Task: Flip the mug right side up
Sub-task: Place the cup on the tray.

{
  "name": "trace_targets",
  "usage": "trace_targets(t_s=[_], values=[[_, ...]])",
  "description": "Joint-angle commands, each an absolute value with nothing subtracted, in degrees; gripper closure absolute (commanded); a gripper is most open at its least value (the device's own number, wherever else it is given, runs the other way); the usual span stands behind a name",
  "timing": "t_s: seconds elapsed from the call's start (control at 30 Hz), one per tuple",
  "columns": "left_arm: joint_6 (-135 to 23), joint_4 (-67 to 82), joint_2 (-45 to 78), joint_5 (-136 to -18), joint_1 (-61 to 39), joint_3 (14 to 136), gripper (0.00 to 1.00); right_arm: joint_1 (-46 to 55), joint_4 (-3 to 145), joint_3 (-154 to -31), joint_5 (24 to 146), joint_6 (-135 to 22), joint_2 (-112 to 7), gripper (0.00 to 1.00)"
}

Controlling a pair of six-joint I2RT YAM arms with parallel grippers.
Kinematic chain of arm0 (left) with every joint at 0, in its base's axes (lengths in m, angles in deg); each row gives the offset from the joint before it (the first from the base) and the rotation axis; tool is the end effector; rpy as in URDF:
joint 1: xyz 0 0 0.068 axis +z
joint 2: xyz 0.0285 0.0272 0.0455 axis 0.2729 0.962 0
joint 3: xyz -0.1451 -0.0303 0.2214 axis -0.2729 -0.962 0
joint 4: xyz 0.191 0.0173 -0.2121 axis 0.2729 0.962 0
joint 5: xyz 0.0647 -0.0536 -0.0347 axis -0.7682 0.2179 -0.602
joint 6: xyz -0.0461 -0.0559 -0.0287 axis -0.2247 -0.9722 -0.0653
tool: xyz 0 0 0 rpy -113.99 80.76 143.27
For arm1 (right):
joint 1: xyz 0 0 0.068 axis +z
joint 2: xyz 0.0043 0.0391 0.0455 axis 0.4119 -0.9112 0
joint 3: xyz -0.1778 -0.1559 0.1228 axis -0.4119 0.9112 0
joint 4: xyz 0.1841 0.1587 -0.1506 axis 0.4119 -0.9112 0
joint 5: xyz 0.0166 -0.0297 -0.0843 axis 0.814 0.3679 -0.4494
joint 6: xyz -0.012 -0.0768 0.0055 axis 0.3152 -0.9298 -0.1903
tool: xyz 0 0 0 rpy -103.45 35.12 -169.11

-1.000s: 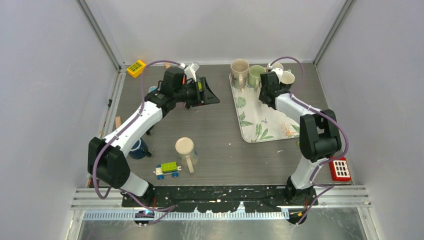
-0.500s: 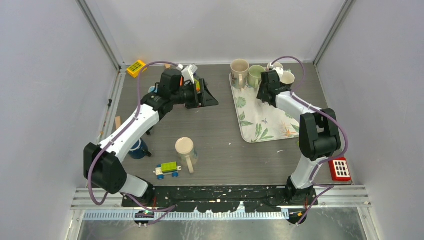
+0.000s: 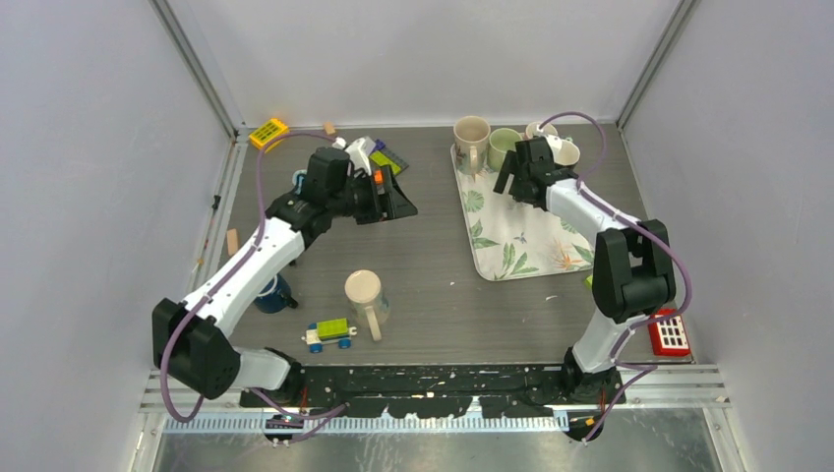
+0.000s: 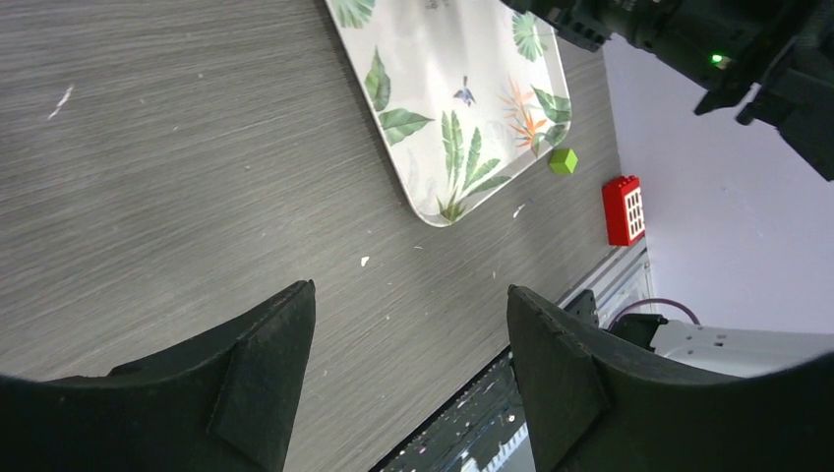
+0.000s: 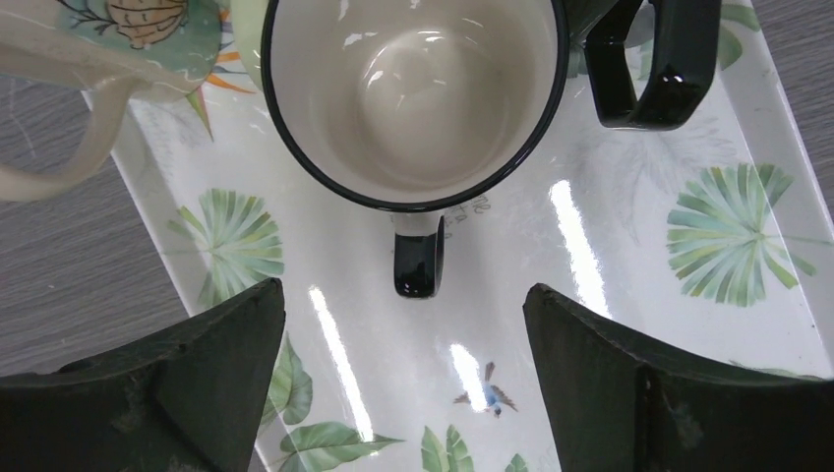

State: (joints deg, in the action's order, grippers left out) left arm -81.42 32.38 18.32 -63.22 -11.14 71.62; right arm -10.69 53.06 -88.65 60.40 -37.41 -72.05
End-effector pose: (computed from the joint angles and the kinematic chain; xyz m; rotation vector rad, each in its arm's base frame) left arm 0.3067 -0.1842 0.3097 0.0464 2.2759 -1.0382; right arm 0.4199 0.0814 0.1881 0.3855 2.3128 -0.0253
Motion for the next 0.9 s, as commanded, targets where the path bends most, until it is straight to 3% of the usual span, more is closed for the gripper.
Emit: trace_targets(t_s=[0.0,0.6,0.87], values=[[-79.88,35.14,13.91,-67.52,-10.70,71.16,0.27,-10.93,51.97,-89.98,61.33,-34.91,-66.95,0.04],[-80.38,52.99,0.32,-82.93,-11.34,63.89,0.24,-7.93,46.72,-85.93,63.99,-31.72,-56.64,0.00],[-88.28,62.03,-4.85,-97.28,-22.00,61.32,0.22,-6.17,46.44,-84.26,66.62,-32.09,-54.15,0.00]])
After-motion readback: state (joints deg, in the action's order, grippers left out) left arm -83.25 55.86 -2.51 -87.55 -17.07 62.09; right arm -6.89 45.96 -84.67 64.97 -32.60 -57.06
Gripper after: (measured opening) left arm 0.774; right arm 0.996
